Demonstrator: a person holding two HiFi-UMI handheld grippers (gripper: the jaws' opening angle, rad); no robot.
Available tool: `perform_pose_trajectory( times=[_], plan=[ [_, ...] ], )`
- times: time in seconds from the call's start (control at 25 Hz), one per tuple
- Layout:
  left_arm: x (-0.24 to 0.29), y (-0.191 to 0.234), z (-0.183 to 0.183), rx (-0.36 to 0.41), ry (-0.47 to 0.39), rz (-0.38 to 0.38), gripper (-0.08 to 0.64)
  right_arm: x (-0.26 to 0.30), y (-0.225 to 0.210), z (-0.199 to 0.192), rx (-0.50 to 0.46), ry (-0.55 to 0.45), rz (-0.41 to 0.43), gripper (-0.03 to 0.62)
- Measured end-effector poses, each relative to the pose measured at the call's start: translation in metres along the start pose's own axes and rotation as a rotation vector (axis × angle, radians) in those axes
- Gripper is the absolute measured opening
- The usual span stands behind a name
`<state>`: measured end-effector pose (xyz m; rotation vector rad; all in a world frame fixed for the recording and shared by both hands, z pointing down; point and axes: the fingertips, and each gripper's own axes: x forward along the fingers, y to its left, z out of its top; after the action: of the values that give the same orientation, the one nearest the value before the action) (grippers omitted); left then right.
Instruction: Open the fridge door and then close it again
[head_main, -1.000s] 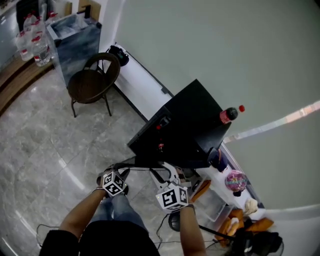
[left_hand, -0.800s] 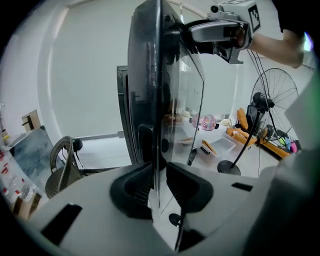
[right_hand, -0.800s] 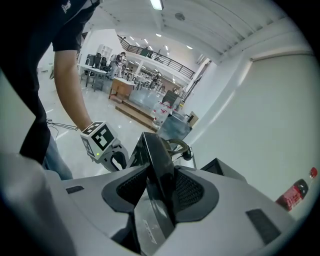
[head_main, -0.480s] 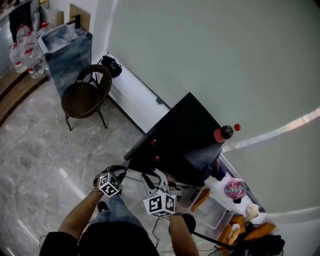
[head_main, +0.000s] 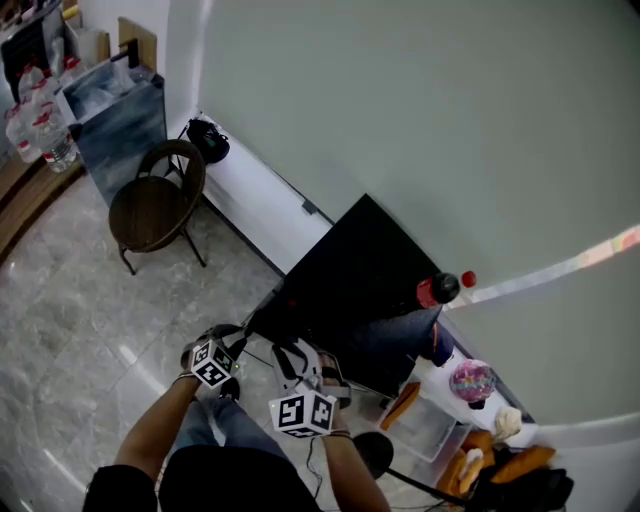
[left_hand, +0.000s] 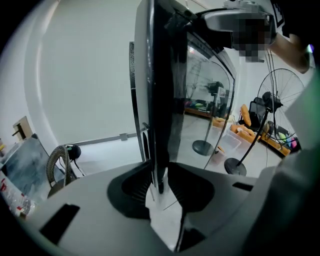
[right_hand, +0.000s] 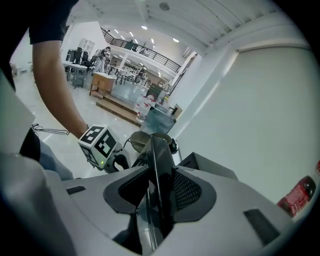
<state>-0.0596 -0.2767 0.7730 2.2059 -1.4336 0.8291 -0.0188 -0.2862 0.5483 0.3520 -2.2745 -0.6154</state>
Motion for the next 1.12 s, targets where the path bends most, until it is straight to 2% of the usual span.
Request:
perform_pose_trajectory(
  times=[0.16,0.32,0.44,0.56,0.76,0.88,1.04,1.12],
  plan=[
    [0.017,0.009,0.012,0.014,0.009,-0.030,0.095,0.010,-0.017,-0.004,0.007,0.035,-0.050,0.146],
    [0.029,0.017,0.023,0.034,0.020,-0.045,0.095,0.017,-0.028,-0.009,-0.010,0.125,-0.127,0.133],
    [0.040,0.023,0.033,0.034,0.028,-0.040,0.095,0.023,-0.039,-0.015,0.023,0.183,-0.188,0.124],
    [0.048,0.029,0.041,0.035,0.044,-0.043,0.095,0.028,-0.049,-0.018,0.061,0.205,-0.205,0.124],
    [0.049,0.030,0.039,0.040,0.027,-0.046,0.097,0.028,-0.047,-0.016,0.052,0.177,-0.221,0.127],
    [0.043,0.035,0.034,0.040,0.018,0.008,0.088,0.025,-0.045,-0.015,0.063,0.142,-0.227,0.118],
    [0.019,0.043,0.033,-0.013,-0.045,0.057,0.074,0.008,-0.040,-0.014,0.128,0.069,-0.262,0.112],
    [-0.005,0.044,0.041,-0.025,-0.101,0.074,0.052,-0.007,-0.037,-0.012,0.203,0.021,-0.301,0.086]
  ],
)
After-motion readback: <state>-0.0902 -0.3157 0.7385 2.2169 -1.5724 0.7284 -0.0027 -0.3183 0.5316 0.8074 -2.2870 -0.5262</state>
